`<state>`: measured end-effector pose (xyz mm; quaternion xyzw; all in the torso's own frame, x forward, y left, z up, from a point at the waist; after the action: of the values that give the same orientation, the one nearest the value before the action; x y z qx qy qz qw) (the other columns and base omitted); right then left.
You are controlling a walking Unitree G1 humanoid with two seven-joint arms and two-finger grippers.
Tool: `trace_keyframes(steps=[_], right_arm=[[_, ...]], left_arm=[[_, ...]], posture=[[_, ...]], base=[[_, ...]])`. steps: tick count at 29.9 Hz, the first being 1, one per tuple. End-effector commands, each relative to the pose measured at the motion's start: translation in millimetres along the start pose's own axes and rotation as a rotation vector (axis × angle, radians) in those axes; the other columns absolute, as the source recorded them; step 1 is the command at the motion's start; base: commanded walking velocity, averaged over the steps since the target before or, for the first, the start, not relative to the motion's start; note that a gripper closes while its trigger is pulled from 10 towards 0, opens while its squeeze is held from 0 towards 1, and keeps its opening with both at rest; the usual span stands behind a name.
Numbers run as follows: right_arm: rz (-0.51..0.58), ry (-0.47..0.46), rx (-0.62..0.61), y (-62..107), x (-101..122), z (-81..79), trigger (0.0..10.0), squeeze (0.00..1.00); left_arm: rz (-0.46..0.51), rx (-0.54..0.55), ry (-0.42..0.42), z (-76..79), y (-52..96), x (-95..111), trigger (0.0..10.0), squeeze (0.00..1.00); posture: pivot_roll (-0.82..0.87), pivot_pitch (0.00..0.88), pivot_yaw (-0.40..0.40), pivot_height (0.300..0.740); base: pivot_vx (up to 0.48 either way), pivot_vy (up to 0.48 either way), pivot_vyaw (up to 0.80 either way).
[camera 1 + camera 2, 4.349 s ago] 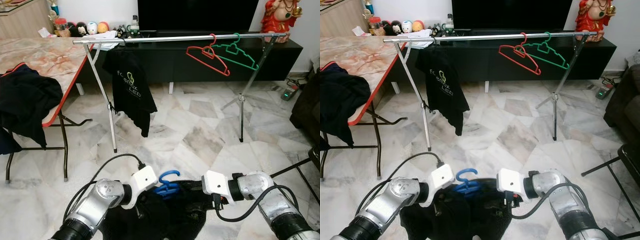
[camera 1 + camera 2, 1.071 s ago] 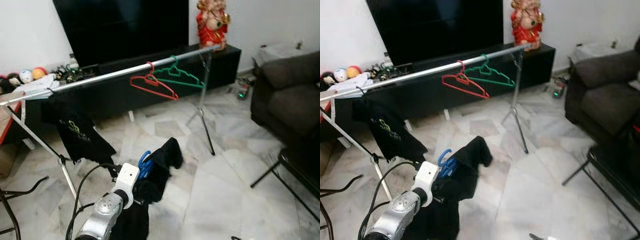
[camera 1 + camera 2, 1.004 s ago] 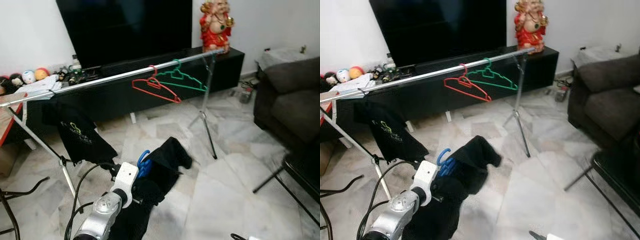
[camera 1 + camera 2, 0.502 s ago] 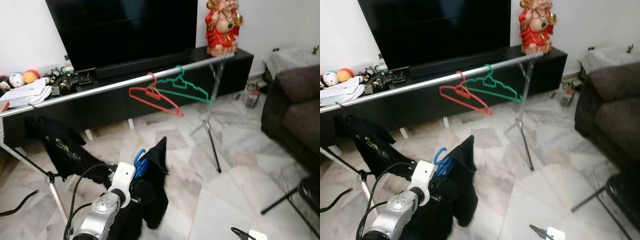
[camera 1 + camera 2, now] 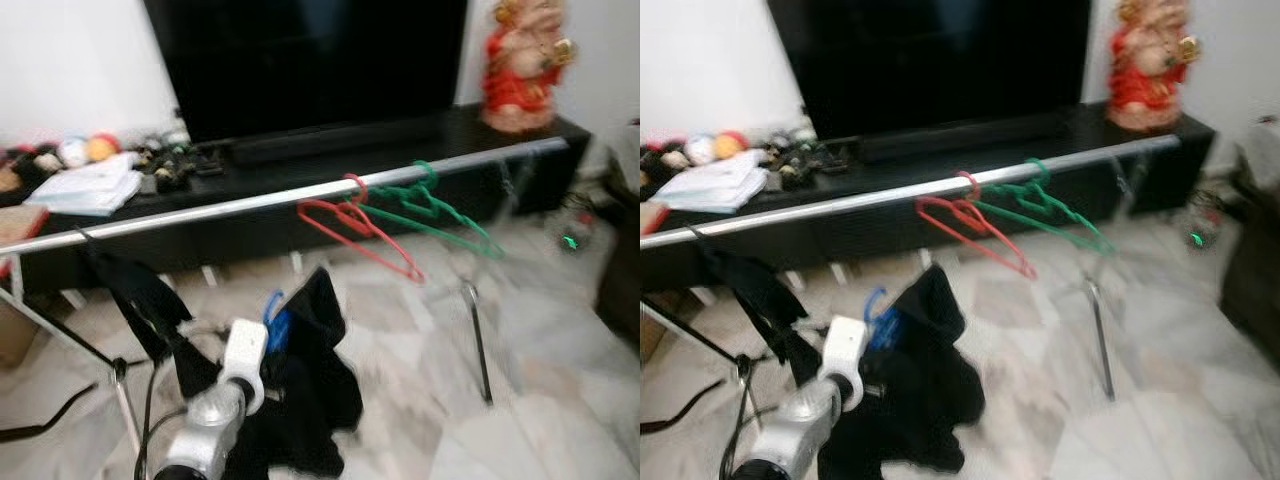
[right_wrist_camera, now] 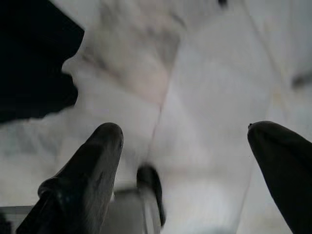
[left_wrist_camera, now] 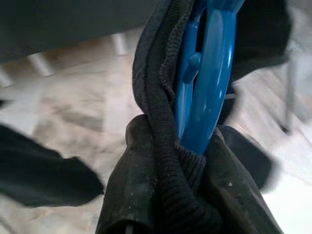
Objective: Hang hanger
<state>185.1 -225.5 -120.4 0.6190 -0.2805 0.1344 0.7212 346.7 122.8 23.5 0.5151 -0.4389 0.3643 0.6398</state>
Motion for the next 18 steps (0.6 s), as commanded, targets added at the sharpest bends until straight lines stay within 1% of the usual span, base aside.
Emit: trace_keyframes(steps=[1, 3, 4, 5, 7, 10, 12, 18], right_arm=[[-0.010, -0.018, 0.045, -0.2, -0.5, -13.5, 10.0, 0.00], [-0.006, -0.013, 0.046, -0.7, 2.2, -11.0, 10.0, 0.00], [-0.007, -0.005, 0.047, -0.7, 2.1, -9.8, 10.0, 0.00], [-0.008, -0.004, 0.047, -0.7, 1.9, -9.5, 10.0, 0.00], [-0.007, 0.000, 0.055, -0.6, 1.6, -9.6, 10.0, 0.00], [-0.004, 0.001, 0.054, -0.5, 1.8, -9.2, 10.0, 0.00], [-0.002, 0.001, 0.056, -0.6, 2.2, -9.8, 10.0, 0.00], [-0.003, 0.000, 0.058, -0.6, 2.4, -9.9, 10.0, 0.00]], left_arm=[[0.011, 0.070, 0.004, -18.1, 2.3, 1.3, 10.0, 0.00], [0.020, 0.071, 0.019, -17.1, 2.9, 0.5, 10.0, 0.00], [0.033, 0.072, 0.049, -16.7, 3.8, 0.8, 10.0, 0.00], [0.035, 0.075, 0.057, -16.7, 4.0, 0.8, 10.0, 0.00], [0.036, 0.091, 0.080, -19.1, 4.8, -0.4, 10.0, 0.00], [0.030, 0.094, 0.079, -19.7, 5.2, -2.8, 10.0, 0.00], [0.041, 0.100, 0.100, -19.6, 5.4, -2.2, 10.0, 0.00], [0.043, 0.104, 0.103, -19.8, 5.1, -2.4, 10.0, 0.00]], posture=[[-0.07, 0.035, 0.033, 0.740], [-0.07, 0.037, 0.027, 0.740], [-0.07, 0.038, 0.022, 0.740], [-0.07, 0.039, 0.021, 0.740], [-0.08, 0.042, 0.021, 0.740], [-0.08, 0.043, 0.021, 0.740], [-0.08, 0.043, 0.021, 0.740], [-0.08, 0.043, 0.021, 0.740]], base=[[0.000, 0.000, 0.00], [0.000, 0.000, 0.00], [0.000, 0.000, 0.00], [0.000, 0.000, 0.00], [0.000, 0.000, 0.00], [0.000, 0.000, 0.00], [0.000, 0.000, 0.00], [0.000, 0.000, 0.00]])
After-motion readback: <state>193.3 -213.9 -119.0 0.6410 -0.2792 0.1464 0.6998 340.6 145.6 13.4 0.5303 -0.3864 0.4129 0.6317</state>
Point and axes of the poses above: a point about 5 cm out from each wrist's last joint towards the gripper, its own y axis pointing back from the gripper into the wrist, its own x axis along the axis of the wrist's last joint, z = x × y, the point moved 4 cm from there along -y, pointing out of the wrist towards the gripper, and after that the axes turned 3 degrees about y, right-handed, at the moved point
